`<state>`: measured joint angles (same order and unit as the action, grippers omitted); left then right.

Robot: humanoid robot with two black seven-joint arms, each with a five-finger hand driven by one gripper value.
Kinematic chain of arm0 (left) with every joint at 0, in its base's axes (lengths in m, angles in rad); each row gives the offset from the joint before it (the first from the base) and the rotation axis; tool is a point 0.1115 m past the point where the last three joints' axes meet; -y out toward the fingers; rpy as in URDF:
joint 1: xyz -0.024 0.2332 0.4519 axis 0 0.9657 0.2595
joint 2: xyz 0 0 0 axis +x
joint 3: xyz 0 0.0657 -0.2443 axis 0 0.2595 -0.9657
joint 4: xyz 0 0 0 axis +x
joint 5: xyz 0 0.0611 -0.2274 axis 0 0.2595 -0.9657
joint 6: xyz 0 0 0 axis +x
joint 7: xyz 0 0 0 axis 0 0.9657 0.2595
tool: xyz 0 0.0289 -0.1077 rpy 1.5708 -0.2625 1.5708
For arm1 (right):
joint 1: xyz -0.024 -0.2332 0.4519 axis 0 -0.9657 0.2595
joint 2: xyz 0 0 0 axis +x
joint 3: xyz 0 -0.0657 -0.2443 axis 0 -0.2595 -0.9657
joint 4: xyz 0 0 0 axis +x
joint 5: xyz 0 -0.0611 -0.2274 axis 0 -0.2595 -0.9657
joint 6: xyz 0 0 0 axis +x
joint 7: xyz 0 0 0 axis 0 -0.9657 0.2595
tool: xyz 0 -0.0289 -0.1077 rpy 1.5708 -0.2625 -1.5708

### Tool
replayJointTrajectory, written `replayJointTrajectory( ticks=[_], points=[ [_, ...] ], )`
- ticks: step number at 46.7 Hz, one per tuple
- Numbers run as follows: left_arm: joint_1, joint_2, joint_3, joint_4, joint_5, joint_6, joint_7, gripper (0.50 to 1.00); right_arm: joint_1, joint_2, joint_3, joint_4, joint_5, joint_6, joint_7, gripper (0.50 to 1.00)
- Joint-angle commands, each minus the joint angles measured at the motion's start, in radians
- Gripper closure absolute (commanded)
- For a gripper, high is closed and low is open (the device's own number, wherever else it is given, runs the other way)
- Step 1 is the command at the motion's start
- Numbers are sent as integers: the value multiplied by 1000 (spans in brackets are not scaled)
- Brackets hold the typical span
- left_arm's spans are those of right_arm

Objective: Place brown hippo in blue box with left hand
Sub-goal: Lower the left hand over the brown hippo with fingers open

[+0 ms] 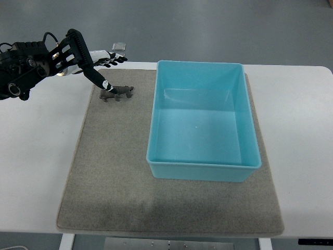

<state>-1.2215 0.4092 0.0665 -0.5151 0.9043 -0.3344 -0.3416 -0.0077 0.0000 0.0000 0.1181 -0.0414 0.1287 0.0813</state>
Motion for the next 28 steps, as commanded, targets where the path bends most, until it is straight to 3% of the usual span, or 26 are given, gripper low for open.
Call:
replayJointTrajectory(
  ticks=[1,6,28],
  points=[
    [-1,-1,3,-2,83,3,-20,512,0,0,0,0,0,0,0,564],
    [2,-6,4,-3,122,8,-45,514,0,0,0,0,0,0,0,564],
    [2,-9,19,-5,245,58,-45,542,0,0,0,0,0,0,0,564]
  ],
)
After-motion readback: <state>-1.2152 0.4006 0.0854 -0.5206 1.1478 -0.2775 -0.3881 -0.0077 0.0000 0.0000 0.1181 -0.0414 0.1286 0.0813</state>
